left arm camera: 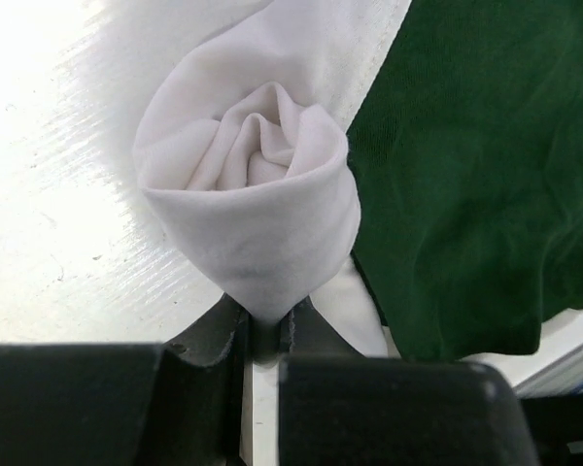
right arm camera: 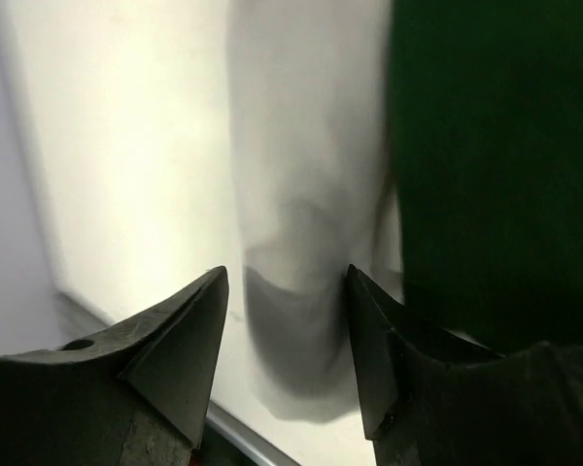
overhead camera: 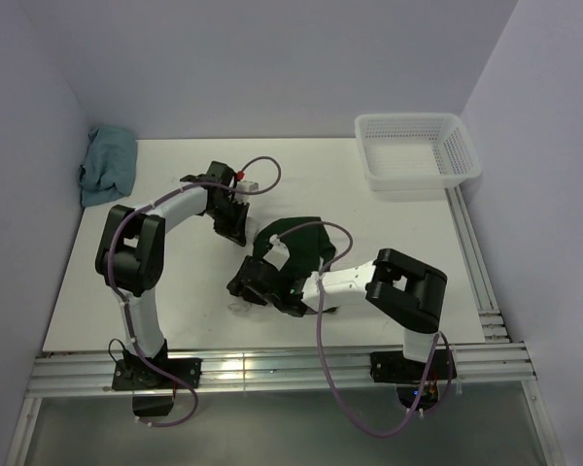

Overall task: Roll the t-shirts
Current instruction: Roll the tshirt

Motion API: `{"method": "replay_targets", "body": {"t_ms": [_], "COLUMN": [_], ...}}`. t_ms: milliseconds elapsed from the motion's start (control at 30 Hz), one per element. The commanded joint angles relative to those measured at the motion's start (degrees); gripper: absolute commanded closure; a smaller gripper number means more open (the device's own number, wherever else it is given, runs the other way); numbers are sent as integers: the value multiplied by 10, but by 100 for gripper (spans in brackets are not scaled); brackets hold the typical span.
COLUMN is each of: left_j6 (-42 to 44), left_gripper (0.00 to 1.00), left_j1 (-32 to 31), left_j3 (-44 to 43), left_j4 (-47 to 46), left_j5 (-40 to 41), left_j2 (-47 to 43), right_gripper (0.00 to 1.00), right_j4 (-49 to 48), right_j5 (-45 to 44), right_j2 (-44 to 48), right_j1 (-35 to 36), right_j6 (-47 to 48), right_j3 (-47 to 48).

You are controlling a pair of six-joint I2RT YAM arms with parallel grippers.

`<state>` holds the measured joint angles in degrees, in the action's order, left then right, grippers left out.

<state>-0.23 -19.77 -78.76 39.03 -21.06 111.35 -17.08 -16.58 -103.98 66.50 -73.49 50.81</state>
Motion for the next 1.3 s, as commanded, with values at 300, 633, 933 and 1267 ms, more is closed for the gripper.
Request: {"method": "replay_targets", "body": {"t_ms": [300, 633, 933, 1267], "left_j6": [-14, -17, -16, -14], "left_gripper": [100, 100, 100, 84], "left_j1": [-28, -39, -45, -48], "left_j3": [-39, -53, -62, -75], "left_j4": [31, 47, 53, 59], "left_j5": [110, 113, 117, 110], "left_j2": [-6, 8, 14, 27], "right_gripper": [39, 44, 46, 45], "right_j4": [512, 502, 536, 600], "right_j5": [-203, -253, -240, -210], "right_j2": [-16, -104, -178, -211], "right_j1": [79, 64, 61, 63], "right_j6": [39, 100, 93, 81], "right_j3": [278, 375, 430, 445]}}
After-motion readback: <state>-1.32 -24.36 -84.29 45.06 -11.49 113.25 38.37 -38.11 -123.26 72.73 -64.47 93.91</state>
